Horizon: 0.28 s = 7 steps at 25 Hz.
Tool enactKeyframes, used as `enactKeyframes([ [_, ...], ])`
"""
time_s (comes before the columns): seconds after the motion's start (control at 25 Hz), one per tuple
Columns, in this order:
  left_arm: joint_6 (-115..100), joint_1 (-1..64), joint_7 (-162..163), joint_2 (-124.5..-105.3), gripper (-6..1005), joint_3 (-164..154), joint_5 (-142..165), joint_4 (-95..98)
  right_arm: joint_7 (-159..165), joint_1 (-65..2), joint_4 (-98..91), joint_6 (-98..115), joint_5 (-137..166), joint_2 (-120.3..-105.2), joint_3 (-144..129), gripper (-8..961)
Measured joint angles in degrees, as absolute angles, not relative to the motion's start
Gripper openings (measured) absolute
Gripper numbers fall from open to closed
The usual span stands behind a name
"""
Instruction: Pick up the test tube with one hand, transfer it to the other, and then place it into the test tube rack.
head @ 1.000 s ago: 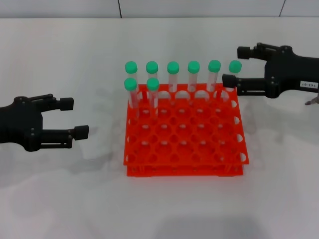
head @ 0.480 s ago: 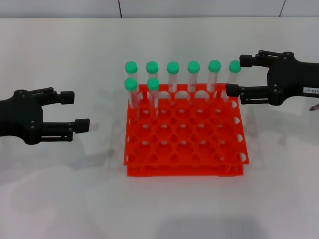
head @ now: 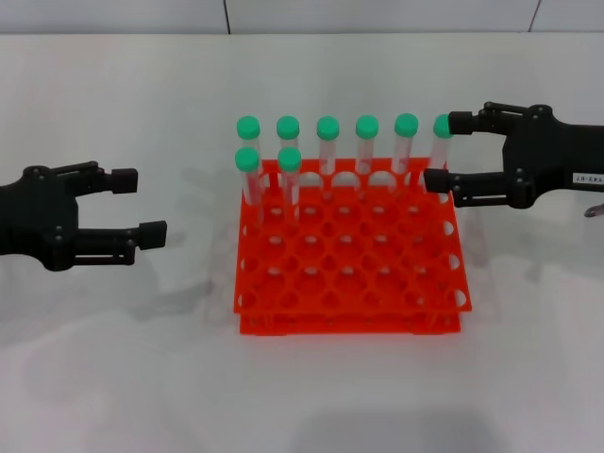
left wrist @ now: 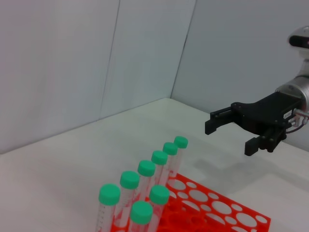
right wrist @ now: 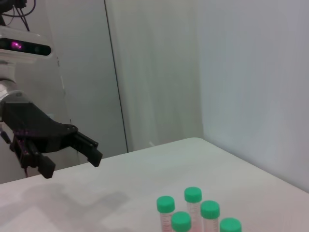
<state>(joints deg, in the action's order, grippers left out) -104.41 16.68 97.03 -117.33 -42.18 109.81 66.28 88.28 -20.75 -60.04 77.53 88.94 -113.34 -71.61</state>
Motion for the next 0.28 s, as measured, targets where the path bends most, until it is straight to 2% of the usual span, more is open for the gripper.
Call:
enactKeyframes([
  [0.28,-104.5,17.4,97.1,-117.15,884,-42.2,109.8,66.3,88.4,-20.8,-60.0,77.8,89.0,-113.50,-71.6,859],
])
